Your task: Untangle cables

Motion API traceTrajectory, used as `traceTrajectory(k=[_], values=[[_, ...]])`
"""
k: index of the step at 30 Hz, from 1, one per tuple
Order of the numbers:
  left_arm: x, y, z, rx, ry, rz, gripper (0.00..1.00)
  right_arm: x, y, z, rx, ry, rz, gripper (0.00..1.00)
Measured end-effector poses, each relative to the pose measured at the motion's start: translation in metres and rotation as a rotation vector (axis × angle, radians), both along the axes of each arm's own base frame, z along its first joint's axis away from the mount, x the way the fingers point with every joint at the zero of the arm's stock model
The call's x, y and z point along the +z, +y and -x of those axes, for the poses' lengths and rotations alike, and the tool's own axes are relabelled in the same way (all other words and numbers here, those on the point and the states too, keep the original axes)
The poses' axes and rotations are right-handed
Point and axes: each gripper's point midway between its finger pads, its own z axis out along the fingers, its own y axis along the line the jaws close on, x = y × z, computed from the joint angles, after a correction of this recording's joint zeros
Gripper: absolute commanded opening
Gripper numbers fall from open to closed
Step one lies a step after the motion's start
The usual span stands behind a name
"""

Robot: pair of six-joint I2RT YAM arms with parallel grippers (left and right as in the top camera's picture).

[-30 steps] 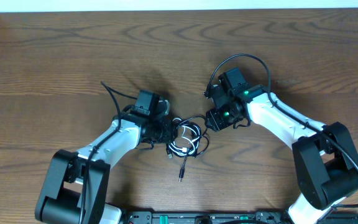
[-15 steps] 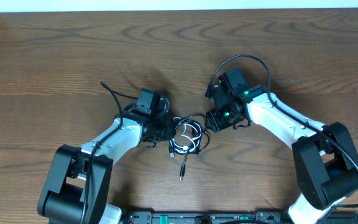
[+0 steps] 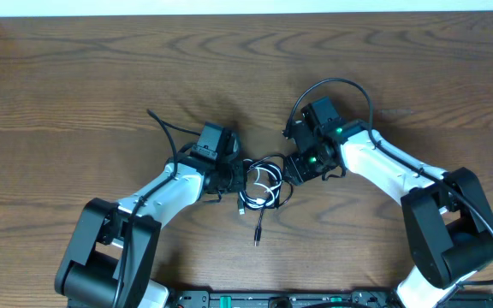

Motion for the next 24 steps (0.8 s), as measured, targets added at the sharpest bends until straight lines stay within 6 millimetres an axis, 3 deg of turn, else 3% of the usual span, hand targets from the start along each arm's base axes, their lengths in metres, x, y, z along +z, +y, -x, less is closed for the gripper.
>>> traceTrajectory(k=[10, 24], values=[[0.001, -0.007, -0.004, -0.097, -0.060, 0.001, 0.08, -0.010, -0.011, -0.025, -0.036, -0.147, 0.081, 0.57], [0.002, -0.014, -0.010, -0.151, -0.106, 0.012, 0.07, -0.012, -0.006, -0.011, -0.005, -0.114, 0.095, 0.56]])
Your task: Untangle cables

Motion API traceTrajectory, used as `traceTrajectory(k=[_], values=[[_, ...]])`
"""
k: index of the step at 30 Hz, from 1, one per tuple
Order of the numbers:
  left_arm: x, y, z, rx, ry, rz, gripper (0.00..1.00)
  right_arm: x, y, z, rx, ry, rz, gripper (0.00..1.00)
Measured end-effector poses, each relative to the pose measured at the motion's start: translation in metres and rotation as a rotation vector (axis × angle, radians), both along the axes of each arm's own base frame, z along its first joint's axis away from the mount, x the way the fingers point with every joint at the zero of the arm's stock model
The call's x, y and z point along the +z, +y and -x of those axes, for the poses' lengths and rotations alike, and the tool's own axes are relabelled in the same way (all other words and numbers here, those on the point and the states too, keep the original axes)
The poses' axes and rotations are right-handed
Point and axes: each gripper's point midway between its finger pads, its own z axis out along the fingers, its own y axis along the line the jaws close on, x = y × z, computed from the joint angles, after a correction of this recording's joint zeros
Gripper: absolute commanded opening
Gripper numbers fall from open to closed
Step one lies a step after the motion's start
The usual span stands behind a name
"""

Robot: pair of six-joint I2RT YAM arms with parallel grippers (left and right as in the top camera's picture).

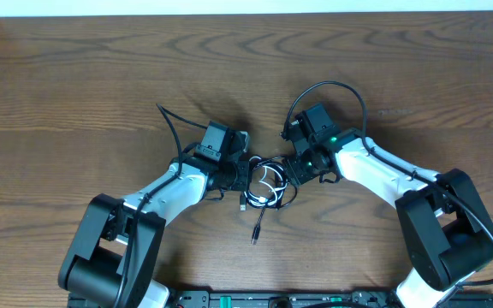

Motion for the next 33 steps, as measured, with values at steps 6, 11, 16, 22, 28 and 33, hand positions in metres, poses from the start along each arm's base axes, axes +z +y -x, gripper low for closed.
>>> traceTrajectory(k=[6, 11, 16, 22, 28, 33], values=[[0.000, -0.001, 0.001, -0.004, -0.002, -0.004, 0.07, -0.001, -0.002, -0.002, -0.004, -0.009, 0.012, 0.54], [0.000, -0.006, 0.002, -0.019, -0.011, -0.004, 0.07, -0.002, -0.003, -0.004, -0.007, -0.021, 0.018, 0.52], [0.000, -0.006, 0.002, -0.023, -0.012, -0.004, 0.07, -0.003, 0.001, -0.010, -0.006, -0.045, 0.010, 0.52], [0.000, -0.007, 0.002, -0.023, -0.013, -0.005, 0.07, -0.006, -0.001, -0.019, -0.012, -0.081, 0.058, 0.48], [-0.001, -0.005, 0.002, -0.021, -0.012, -0.015, 0.08, -0.009, -0.015, -0.023, -0.035, -0.111, 0.163, 0.49], [-0.001, -0.005, 0.002, -0.021, -0.013, -0.019, 0.07, -0.008, -0.026, -0.024, -0.056, -0.117, 0.221, 0.53]])
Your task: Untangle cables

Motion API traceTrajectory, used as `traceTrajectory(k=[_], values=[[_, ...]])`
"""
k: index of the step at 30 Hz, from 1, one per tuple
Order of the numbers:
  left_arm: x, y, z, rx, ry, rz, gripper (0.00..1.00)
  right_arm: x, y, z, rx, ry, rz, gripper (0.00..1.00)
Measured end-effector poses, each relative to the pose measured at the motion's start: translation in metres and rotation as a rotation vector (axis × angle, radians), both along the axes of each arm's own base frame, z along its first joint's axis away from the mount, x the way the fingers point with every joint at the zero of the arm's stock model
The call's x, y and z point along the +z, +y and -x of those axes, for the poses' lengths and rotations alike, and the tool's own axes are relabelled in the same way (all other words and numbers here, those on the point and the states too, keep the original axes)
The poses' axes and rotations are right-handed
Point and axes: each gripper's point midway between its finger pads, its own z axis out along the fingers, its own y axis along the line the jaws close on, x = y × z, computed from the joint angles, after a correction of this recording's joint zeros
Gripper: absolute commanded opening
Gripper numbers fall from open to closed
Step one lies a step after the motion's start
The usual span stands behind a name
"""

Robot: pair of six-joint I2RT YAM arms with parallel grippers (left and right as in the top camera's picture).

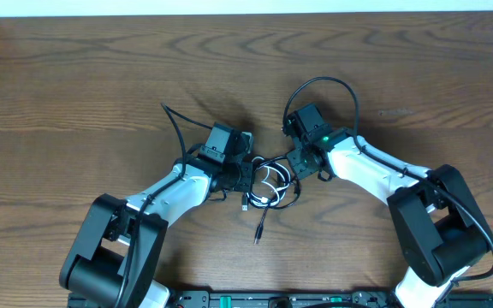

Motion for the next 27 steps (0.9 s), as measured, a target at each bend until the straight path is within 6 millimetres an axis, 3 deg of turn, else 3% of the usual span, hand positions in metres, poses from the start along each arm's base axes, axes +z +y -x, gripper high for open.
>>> traceTrajectory(k=[11, 21, 27], values=[[0.000, 0.000, 0.000, -0.001, -0.001, 0.000, 0.08, 0.009, -0.049, -0.019, -0.130, -0.135, 0.261, 0.60], [0.000, 0.000, 0.000, -0.001, -0.001, -0.001, 0.08, 0.010, -0.050, -0.021, -0.140, -0.143, 0.261, 0.61], [0.000, 0.000, 0.000, -0.001, -0.001, -0.001, 0.08, 0.009, -0.048, -0.020, -0.089, -0.137, 0.263, 0.45]])
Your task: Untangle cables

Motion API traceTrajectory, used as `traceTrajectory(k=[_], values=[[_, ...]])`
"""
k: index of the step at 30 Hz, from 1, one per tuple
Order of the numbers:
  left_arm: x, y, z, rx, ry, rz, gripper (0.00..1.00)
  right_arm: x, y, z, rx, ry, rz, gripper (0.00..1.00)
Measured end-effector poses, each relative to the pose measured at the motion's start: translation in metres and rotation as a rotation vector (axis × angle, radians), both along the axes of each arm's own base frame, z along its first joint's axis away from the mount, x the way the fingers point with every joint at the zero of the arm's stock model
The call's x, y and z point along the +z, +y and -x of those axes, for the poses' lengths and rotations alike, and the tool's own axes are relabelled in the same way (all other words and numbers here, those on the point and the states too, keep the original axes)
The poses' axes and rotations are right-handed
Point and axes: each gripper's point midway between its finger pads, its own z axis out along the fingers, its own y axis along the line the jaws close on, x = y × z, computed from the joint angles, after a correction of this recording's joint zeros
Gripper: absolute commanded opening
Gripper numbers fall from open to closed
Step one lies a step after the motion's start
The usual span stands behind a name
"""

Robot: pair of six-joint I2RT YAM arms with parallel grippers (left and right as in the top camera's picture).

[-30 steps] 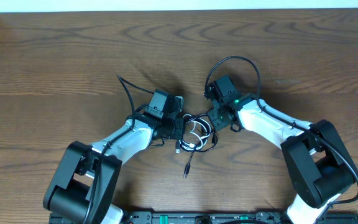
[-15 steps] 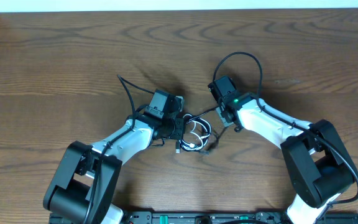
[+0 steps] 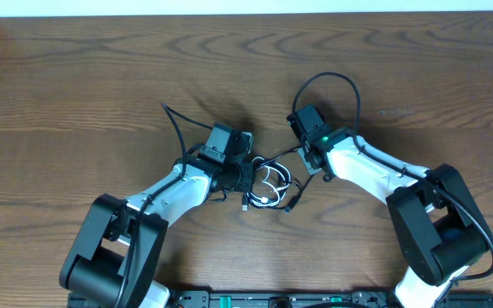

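Observation:
A small tangle lies mid-table: a white cable looped inside a black cable. The white cable's plug points toward the front. My left gripper sits at the tangle's left edge and seems shut on the white cable, its fingertips hidden under the wrist. My right gripper is at the tangle's upper right, shut on the black cable. That cable's free end hangs slanted below the right gripper.
The wooden table stretches wide to the left, right and back. Each arm's own black lead arcs above its wrist. The arm bases and a black rail run along the front edge.
My right gripper has shifted slightly up and right. The black cable's free end, which lay toward the front below the tangle, is now drawn up and right, close under the right gripper. The left gripper stays put.
Both grippers flanked the tangle, with the black plug trailing toward the front. The left gripper then closed in from the left and the right one shifted left onto the black loop. Now the right has drawn back and the black tail has come up with it.

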Motion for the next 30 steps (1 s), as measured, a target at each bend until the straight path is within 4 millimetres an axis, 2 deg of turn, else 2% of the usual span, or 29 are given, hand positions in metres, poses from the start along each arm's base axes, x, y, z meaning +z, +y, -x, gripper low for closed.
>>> traceTrajectory(k=[2, 4, 10, 13, 16, 21, 22, 25, 30], values=[[0.000, 0.000, 0.000, 0.000, 0.000, 0.000, 0.08, -0.001, 0.001, 0.001, 0.043, 0.013, 0.012, 0.28], [0.000, 0.000, 0.000, 0.000, 0.000, 0.000, 0.08, -0.003, 0.002, 0.001, 0.075, 0.023, 0.020, 0.18], [0.000, 0.000, 0.000, 0.000, -0.001, -0.002, 0.08, -0.007, 0.005, 0.003, 0.130, 0.052, 0.013, 0.01], [0.000, 0.000, 0.000, 0.000, -0.001, -0.002, 0.07, -0.008, 0.005, 0.004, 0.141, 0.061, 0.003, 0.01], [0.000, 0.000, 0.000, -0.001, 0.002, -0.003, 0.15, -0.008, 0.005, 0.004, 0.144, 0.067, -0.009, 0.01], [0.001, 0.003, 0.010, -0.008, 0.044, -0.030, 0.17, -0.008, 0.005, 0.003, 0.142, 0.068, -0.015, 0.01], [0.003, 0.005, 0.012, -0.007, 0.052, -0.036, 0.22, -0.008, 0.005, 0.003, 0.142, 0.068, -0.015, 0.01], [0.012, 0.011, 0.016, 0.000, 0.055, -0.062, 0.23, -0.008, 0.005, 0.002, 0.138, 0.064, -0.016, 0.01], [0.040, 0.024, 0.016, 0.026, 0.020, -0.109, 0.25, -0.007, -0.003, 0.000, 0.101, 0.061, -0.014, 0.01]])
